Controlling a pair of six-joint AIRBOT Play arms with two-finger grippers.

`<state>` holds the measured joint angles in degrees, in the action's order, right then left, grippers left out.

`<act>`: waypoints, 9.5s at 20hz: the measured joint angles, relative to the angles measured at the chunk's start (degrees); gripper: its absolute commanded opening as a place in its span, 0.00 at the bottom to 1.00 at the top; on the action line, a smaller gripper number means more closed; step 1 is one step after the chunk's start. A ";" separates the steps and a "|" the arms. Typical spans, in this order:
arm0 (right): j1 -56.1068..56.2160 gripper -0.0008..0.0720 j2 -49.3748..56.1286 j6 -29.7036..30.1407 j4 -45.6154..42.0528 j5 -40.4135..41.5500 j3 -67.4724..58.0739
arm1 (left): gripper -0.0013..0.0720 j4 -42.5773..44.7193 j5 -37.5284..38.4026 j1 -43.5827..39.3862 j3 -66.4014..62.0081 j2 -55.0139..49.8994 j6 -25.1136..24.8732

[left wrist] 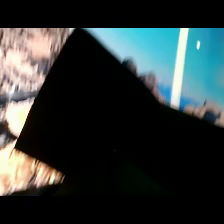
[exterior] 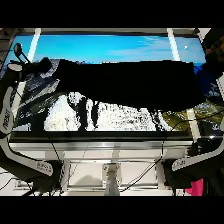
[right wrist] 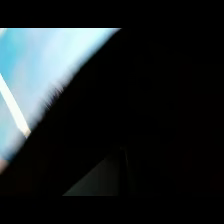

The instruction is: Fold the clothes and pants, and hang the long-sleeved shirts on hangers.

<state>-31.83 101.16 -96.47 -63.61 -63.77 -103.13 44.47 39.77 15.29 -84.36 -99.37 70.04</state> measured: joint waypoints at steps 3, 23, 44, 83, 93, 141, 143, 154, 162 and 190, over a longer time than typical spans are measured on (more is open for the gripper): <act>-2.73 0.03 -1.05 7.08 0.74 -9.92 3.41 | 0.02 8.41 10.67 2.01 2.62 0.94 3.76; -5.99 0.82 -15.98 23.41 18.84 2.03 38.99 | 0.05 -6.78 3.32 2.64 15.50 0.76 12.11; -11.06 0.82 -16.02 13.68 2.54 6.10 37.88 | 0.02 -0.11 18.27 3.78 15.52 37.64 8.11; -18.45 0.86 -23.74 17.18 16.59 12.26 53.86 | 0.90 -9.60 7.43 12.26 36.74 19.17 3.13; -17.53 0.85 -9.07 16.17 21.62 10.51 45.24 | 0.89 -14.29 9.20 12.17 37.75 19.43 2.82; -12.11 0.03 -37.77 10.69 4.98 -17.99 42.58 | 0.02 13.62 23.37 12.57 15.80 25.03 3.50; -12.11 0.03 -32.26 7.93 7.30 -15.58 38.99 | 0.02 13.73 23.30 10.36 8.66 18.58 4.90; -8.57 0.03 -15.19 -3.52 21.24 -0.33 27.47 | 0.02 4.87 17.44 1.53 -15.37 -6.84 13.07; -3.74 0.24 -7.26 -18.82 22.80 18.64 25.64 | 0.36 -22.34 -2.34 -0.92 -18.62 -15.04 8.94; -13.40 0.52 7.69 14.80 14.88 -23.76 -3.32 | 0.02 4.59 6.47 -52.04 -25.70 -16.28 24.15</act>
<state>-45.23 108.86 -81.67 -48.73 -87.53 -106.45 49.06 46.24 -36.75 -110.06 -115.66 94.19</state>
